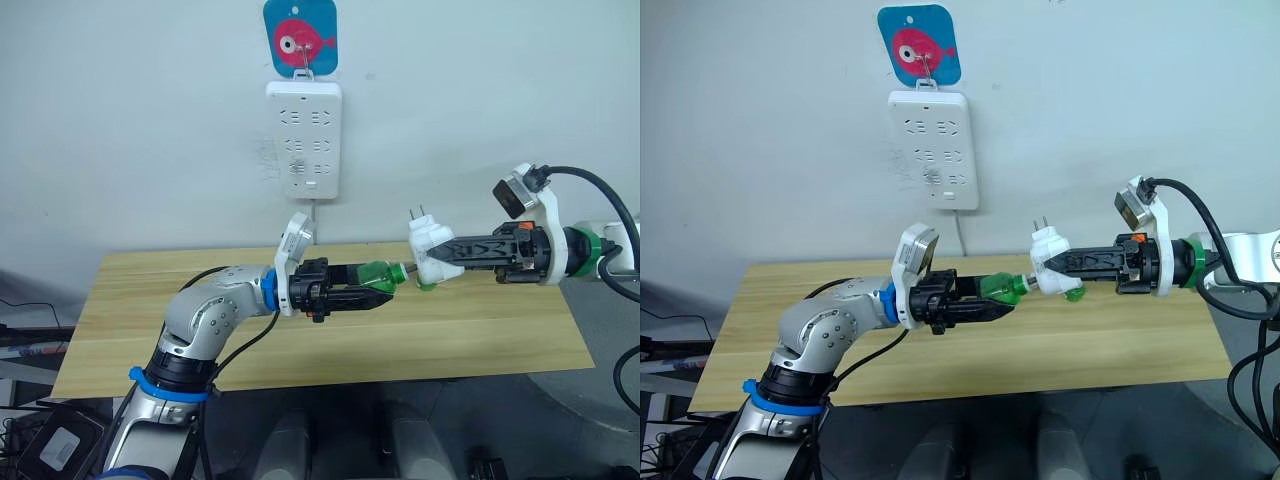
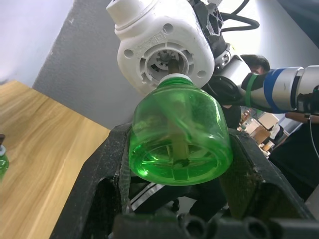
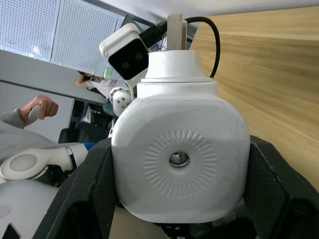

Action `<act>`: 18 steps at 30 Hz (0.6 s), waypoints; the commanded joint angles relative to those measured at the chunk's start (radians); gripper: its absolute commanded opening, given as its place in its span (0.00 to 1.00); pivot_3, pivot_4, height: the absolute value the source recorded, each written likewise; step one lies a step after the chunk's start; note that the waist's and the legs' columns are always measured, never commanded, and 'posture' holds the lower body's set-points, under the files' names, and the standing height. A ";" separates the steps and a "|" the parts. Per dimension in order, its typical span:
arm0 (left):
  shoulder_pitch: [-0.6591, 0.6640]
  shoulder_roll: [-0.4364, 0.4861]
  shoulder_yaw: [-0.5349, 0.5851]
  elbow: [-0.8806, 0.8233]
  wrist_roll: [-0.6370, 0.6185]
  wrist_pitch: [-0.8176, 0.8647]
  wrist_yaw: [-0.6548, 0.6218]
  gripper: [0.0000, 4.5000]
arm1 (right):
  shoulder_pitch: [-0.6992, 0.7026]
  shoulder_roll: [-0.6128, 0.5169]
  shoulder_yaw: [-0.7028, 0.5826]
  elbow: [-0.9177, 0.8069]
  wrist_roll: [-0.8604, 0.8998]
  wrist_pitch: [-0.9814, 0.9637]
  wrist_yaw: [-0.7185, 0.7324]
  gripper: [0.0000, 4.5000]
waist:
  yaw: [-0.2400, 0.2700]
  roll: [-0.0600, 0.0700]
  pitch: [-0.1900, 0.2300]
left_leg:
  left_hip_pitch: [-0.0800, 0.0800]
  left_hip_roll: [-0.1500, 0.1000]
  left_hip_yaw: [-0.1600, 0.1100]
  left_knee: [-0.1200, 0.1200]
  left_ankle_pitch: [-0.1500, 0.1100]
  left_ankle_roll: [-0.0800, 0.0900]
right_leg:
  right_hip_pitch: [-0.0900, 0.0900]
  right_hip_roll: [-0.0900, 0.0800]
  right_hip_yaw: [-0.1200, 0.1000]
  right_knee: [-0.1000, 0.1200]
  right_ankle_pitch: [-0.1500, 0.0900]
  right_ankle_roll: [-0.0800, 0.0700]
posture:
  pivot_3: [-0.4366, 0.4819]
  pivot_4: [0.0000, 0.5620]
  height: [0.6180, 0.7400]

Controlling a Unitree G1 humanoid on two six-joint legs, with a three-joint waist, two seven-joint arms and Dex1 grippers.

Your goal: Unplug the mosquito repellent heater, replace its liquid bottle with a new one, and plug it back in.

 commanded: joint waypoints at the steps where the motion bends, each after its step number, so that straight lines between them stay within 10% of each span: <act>1: -0.025 -0.013 0.013 -0.030 -0.017 -0.004 0.004 0.49 | 0.011 -0.013 0.003 -0.045 0.036 0.004 0.018 0.66 | 0.000 0.000 0.000 | 0.000 0.000 0.000 0.000 0.000 0.000 | 0.000 0.000 0.000 0.000 0.000 0.000 | 0.32 0.49 1.00; 18: -0.017 0.006 0.002 -0.069 -0.030 0.012 -0.010 0.49 | 0.022 -0.034 0.015 -0.068 0.036 -0.012 0.044 0.66 | 0.000 0.000 0.000 | 0.000 0.000 0.000 0.000 0.000 0.000 | 0.000 0.000 0.000 0.000 0.000 0.000 | 0.34 0.45 1.00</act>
